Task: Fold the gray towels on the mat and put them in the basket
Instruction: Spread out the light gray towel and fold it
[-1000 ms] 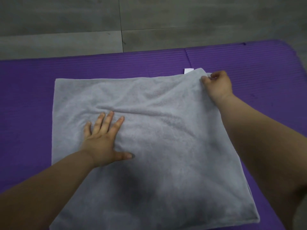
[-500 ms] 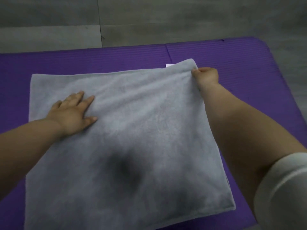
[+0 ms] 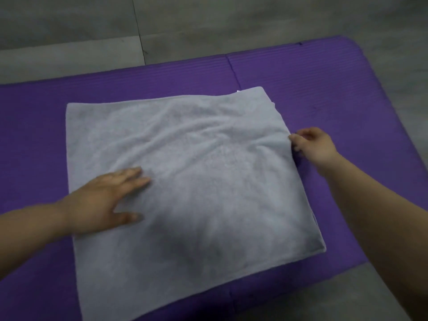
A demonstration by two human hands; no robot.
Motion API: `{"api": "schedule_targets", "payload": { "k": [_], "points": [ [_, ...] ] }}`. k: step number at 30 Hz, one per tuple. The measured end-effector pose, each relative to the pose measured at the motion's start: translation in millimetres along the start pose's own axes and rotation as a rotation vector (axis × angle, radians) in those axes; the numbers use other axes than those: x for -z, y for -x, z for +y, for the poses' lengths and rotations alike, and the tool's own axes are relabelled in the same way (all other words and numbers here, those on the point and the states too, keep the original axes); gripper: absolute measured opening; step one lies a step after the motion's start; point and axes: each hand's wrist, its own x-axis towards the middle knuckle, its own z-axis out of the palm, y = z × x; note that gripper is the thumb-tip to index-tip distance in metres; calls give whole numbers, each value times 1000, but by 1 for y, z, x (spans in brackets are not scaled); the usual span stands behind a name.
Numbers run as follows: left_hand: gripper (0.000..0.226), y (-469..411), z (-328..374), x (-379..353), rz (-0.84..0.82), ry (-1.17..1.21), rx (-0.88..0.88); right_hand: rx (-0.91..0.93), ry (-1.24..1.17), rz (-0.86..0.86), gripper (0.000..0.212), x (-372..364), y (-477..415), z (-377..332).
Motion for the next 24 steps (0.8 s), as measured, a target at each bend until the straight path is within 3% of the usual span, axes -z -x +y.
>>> {"api": "schedule_targets", "payload": {
  "k": [3, 5, 8, 10, 13, 16, 20, 24],
  "points": [
    [74, 30, 9, -35, -50, -47, -27, -43, 19, 90, 7, 11, 33, 19],
    [66, 43, 19, -56, -36, -53, -108, -79, 137, 69, 19, 14, 62, 41],
    [46, 64, 44, -77, 70, -34, -319, -63, 384, 71, 16, 16, 104, 76],
    [48, 76, 59, -87, 97, -60, -424, -96, 454, 41, 23, 17, 126, 89],
    [64, 82, 60, -98, 0, -141, -407, -187, 448, -38, 35, 16, 144, 93],
    [72, 80, 55, -109, -54, -225, -373, -176, 454, -76, 16, 20, 143, 92],
    [56, 83, 54, -110, 34, -302, -392, -305, 164, -149, 18, 38, 144, 93],
    [50, 94, 58, -89, 15, -104, -278, -385, 243, -353, 34, 45, 159, 112]
  ]
}}
